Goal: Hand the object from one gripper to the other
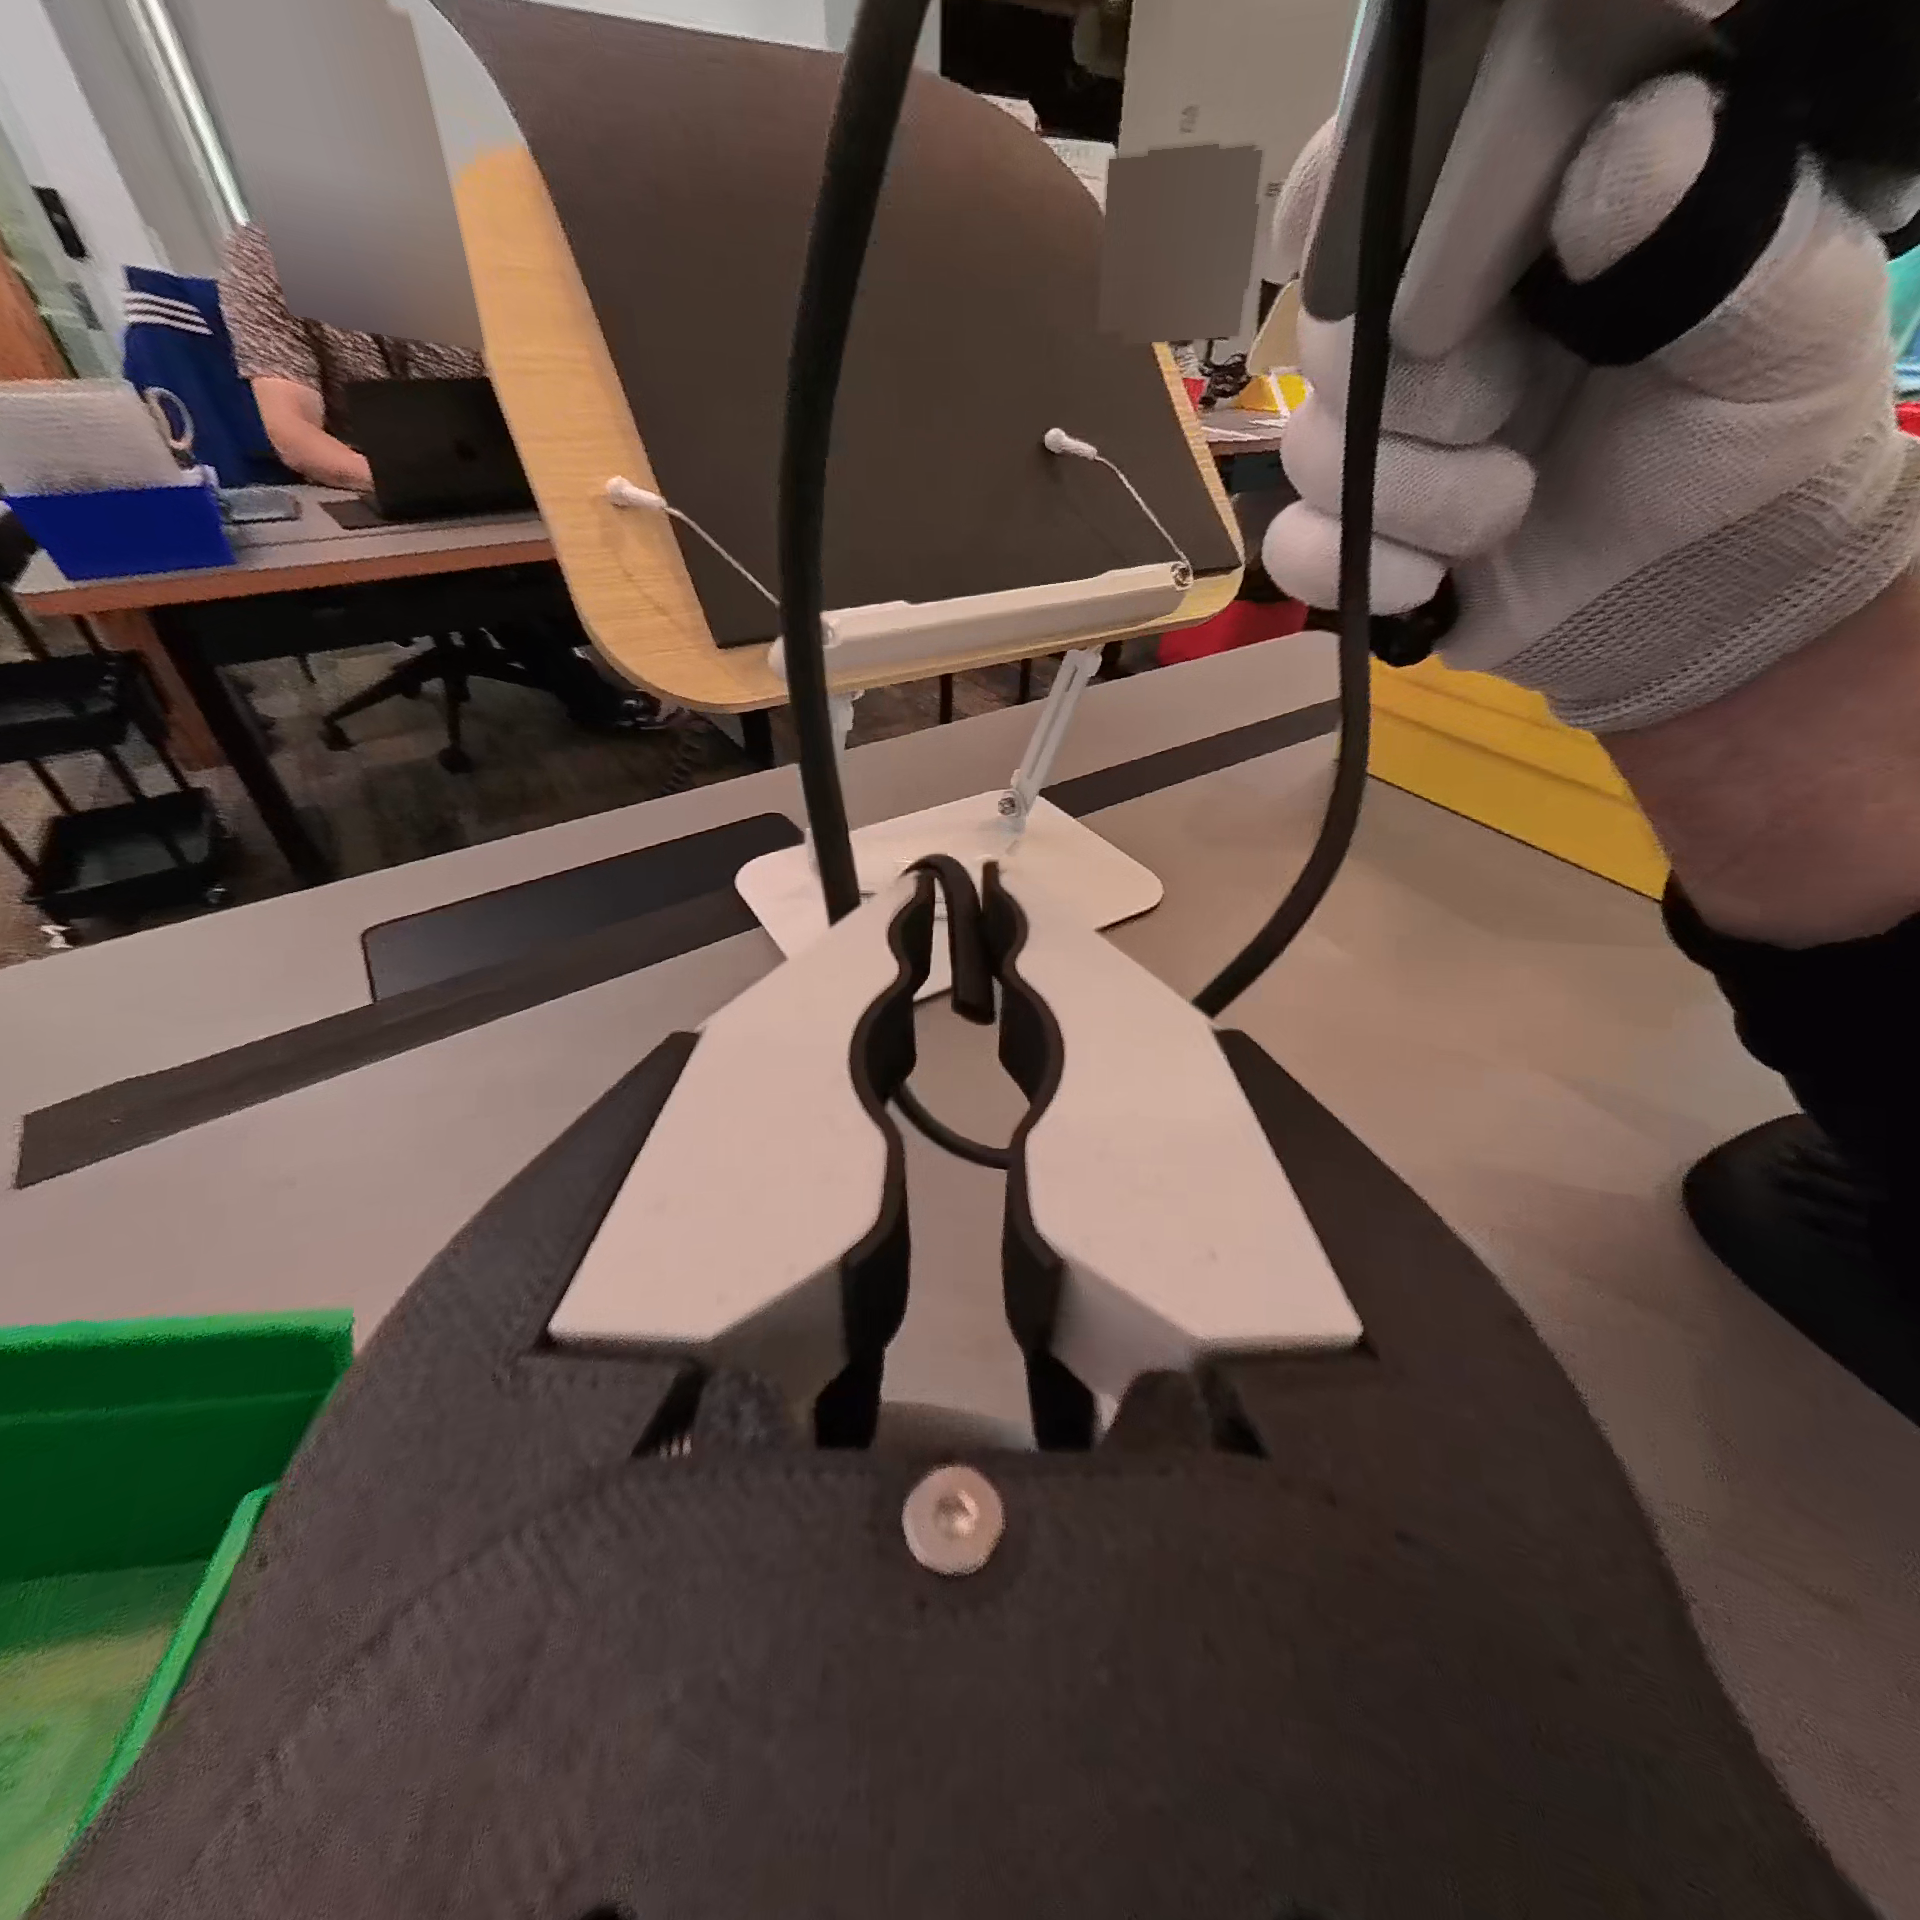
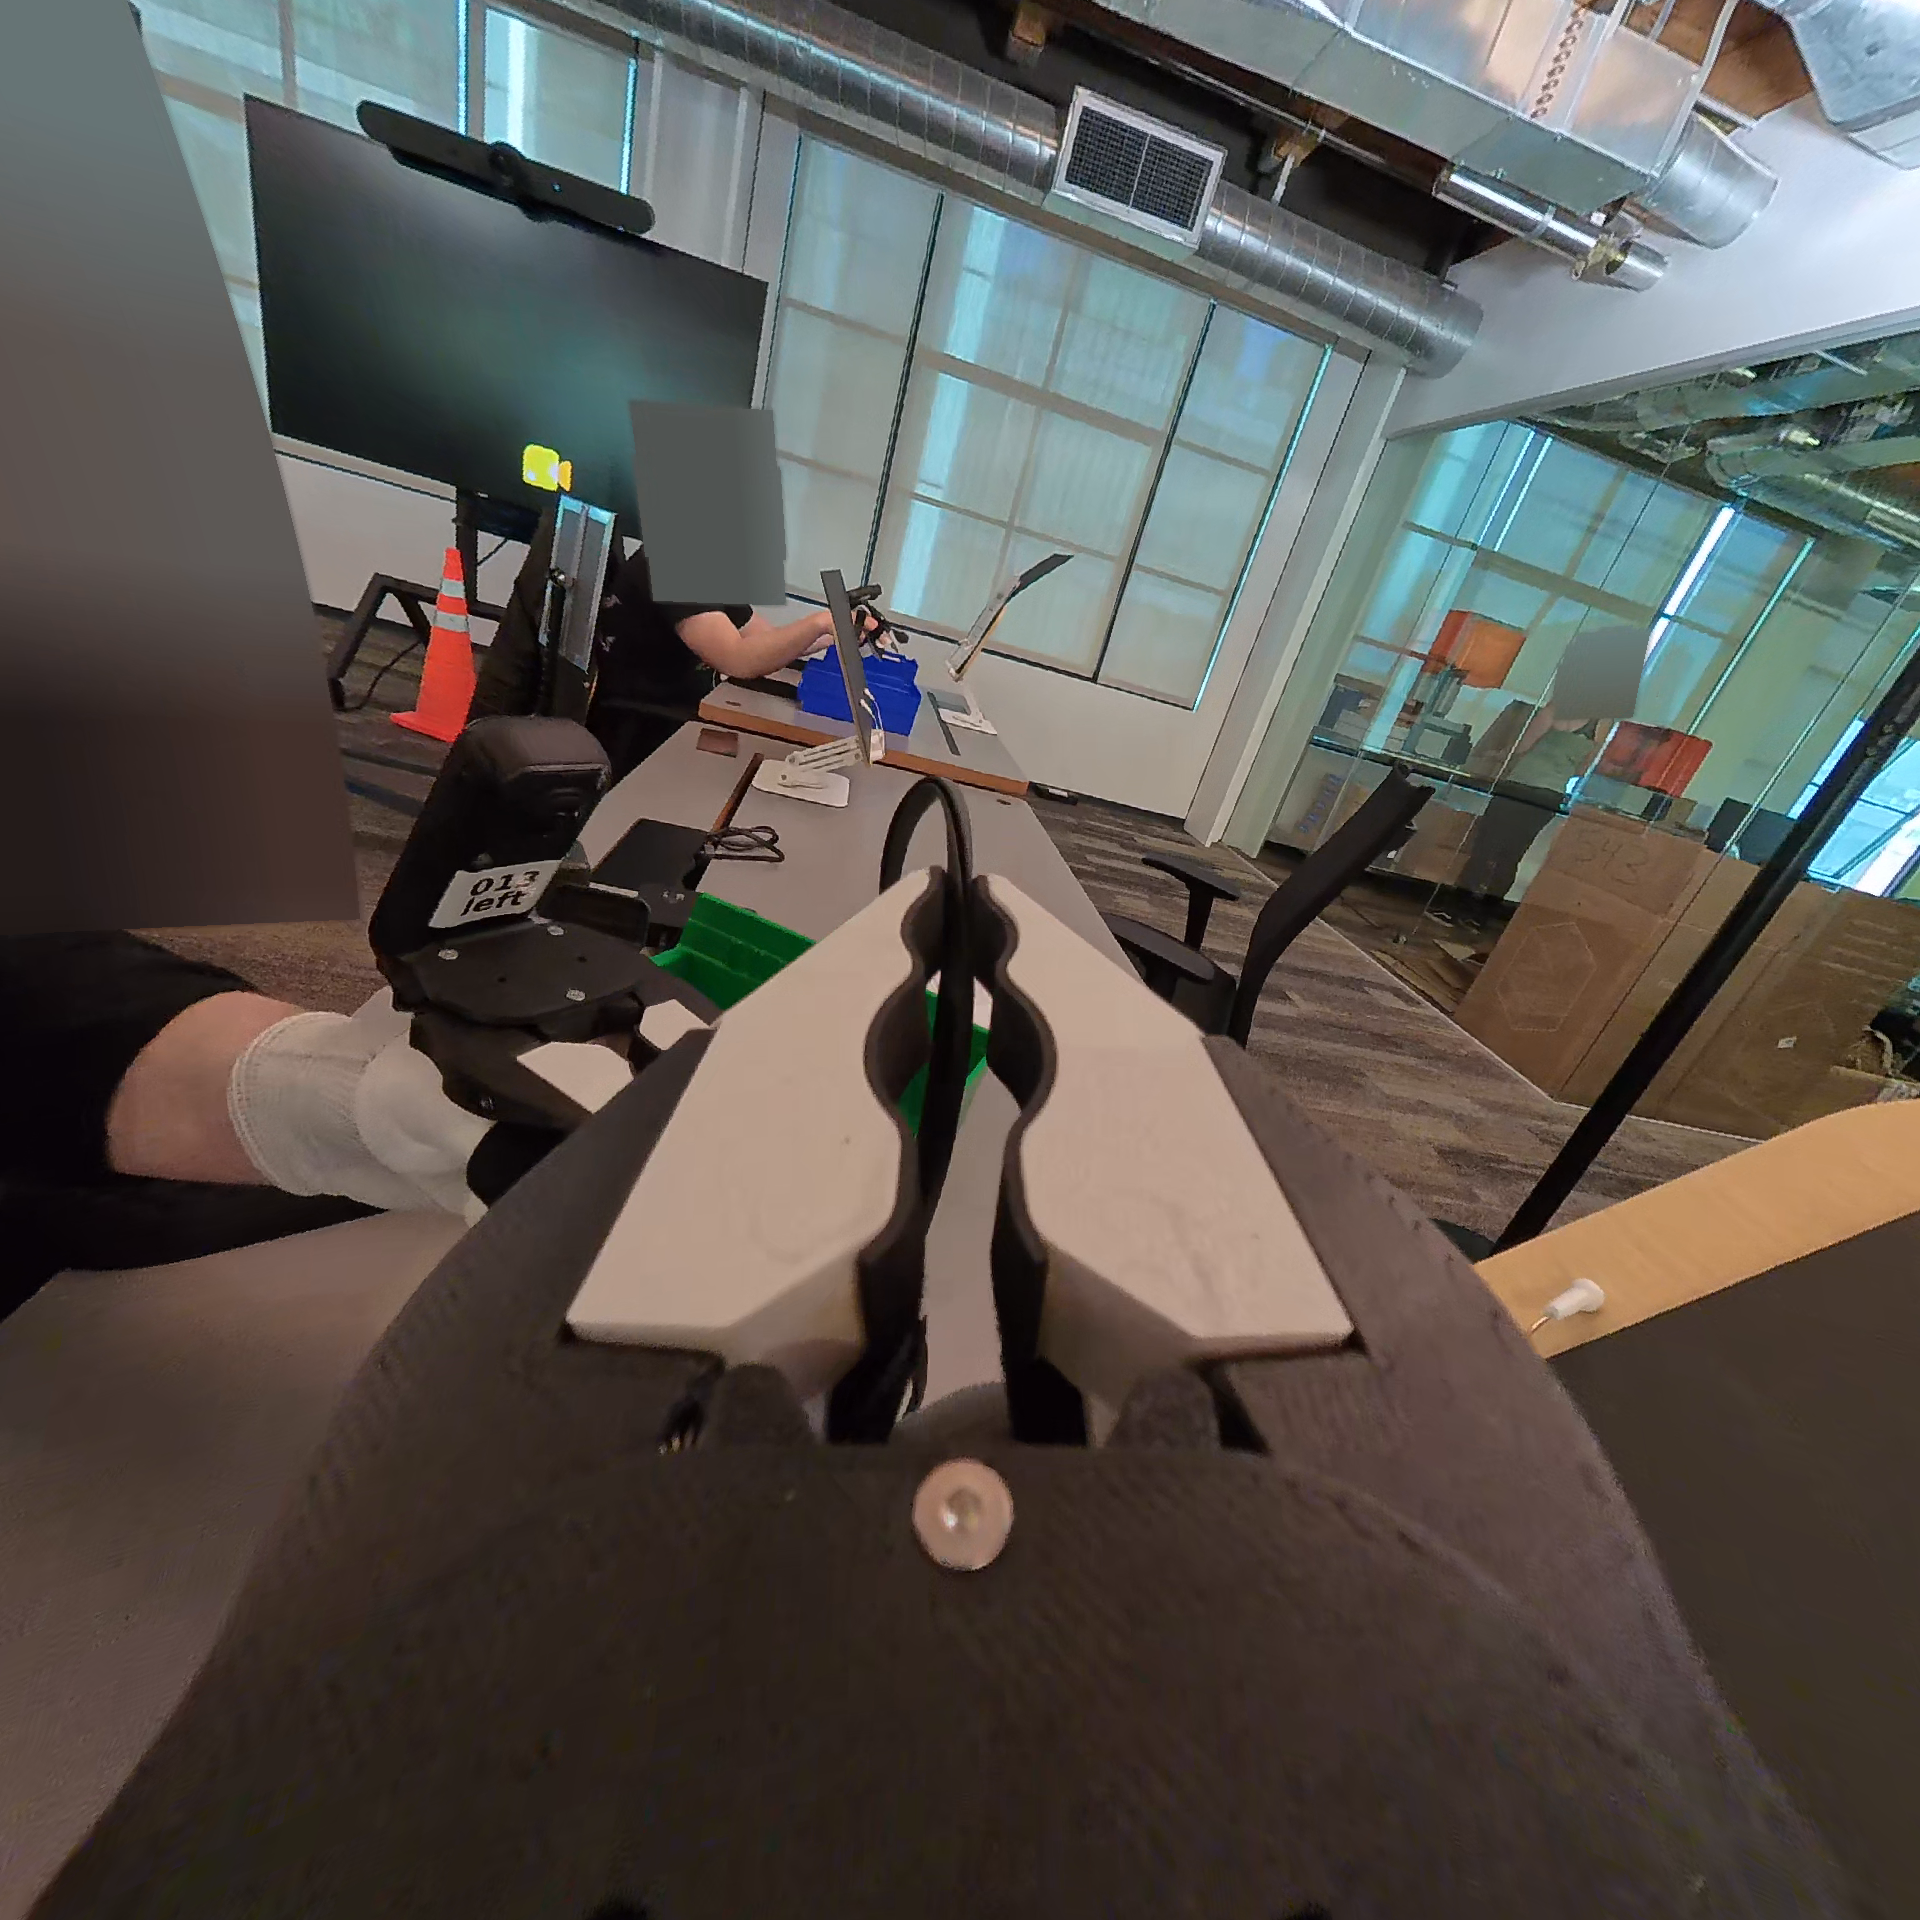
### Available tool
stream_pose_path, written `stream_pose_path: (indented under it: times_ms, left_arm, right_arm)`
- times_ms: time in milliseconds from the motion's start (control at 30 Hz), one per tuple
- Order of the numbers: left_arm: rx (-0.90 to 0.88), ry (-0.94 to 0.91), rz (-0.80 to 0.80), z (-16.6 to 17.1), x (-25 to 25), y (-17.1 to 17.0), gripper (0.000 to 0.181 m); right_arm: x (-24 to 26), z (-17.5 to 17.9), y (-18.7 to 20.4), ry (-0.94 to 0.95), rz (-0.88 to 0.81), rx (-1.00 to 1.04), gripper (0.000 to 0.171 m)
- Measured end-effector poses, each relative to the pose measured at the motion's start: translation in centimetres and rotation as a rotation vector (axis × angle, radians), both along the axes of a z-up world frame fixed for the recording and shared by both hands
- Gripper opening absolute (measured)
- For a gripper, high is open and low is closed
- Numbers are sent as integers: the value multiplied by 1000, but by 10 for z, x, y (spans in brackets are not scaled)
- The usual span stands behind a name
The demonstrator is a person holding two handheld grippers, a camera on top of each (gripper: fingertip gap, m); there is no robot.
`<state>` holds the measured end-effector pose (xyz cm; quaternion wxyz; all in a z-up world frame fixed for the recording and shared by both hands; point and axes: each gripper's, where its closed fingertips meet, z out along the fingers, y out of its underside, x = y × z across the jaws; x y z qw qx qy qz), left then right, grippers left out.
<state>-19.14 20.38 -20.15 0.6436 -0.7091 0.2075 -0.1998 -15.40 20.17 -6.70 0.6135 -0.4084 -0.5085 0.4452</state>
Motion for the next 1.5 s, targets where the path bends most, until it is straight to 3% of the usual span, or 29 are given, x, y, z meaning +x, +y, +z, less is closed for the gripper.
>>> stream_pose_path:
  times_ms: [600, 1500]
  left_arm:
    - [-91, -179, -25, -23, 3, -13, 7]
    - [-33, -187, -22, -15, 6, -15, 13]
  right_arm:
    - [-1, 16, -12, 48, -4, 6, 1]
    - [-2, 21, -19, 50, 10, 12, 1]
